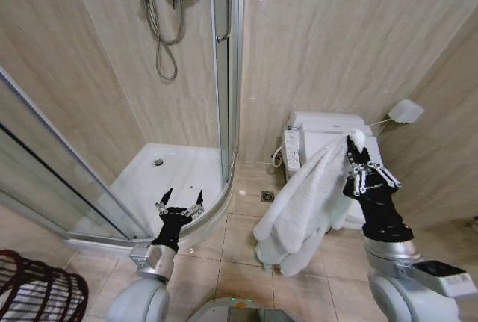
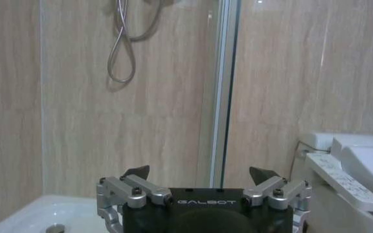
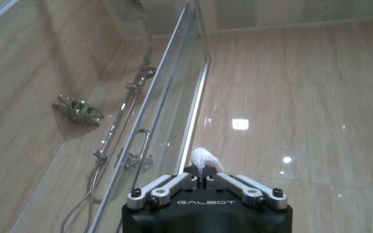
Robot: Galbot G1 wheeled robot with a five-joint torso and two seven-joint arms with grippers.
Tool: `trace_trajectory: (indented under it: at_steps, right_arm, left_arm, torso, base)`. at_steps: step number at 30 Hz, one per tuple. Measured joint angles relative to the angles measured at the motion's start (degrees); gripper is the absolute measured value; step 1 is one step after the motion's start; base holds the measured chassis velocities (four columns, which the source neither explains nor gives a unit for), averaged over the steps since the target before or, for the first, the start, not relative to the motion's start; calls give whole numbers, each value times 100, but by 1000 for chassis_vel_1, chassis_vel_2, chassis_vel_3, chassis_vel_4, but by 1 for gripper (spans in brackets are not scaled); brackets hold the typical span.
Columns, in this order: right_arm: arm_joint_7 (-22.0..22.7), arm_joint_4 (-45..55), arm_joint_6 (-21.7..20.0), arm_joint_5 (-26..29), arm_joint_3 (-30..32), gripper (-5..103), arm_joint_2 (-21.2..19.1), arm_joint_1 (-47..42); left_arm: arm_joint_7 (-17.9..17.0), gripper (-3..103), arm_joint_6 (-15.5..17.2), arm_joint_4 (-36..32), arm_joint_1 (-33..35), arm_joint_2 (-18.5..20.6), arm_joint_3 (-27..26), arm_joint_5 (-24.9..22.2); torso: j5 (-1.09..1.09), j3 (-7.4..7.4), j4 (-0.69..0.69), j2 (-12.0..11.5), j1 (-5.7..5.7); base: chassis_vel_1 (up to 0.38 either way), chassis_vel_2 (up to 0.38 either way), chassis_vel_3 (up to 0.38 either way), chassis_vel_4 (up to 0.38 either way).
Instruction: Discard the used towel into the hamper.
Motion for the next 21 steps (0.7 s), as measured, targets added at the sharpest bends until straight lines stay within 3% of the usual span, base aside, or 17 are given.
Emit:
trace_trajectory:
  at_steps: [21]
  right_arm:
    - [-11, -5, 18, 240, 183, 2, -182, 86]
  left_arm:
    - [0, 100, 0, 0, 0, 0, 0, 0]
  torso:
    - [0, 163, 0, 250, 87]
  base:
    - [0, 0, 0, 0]
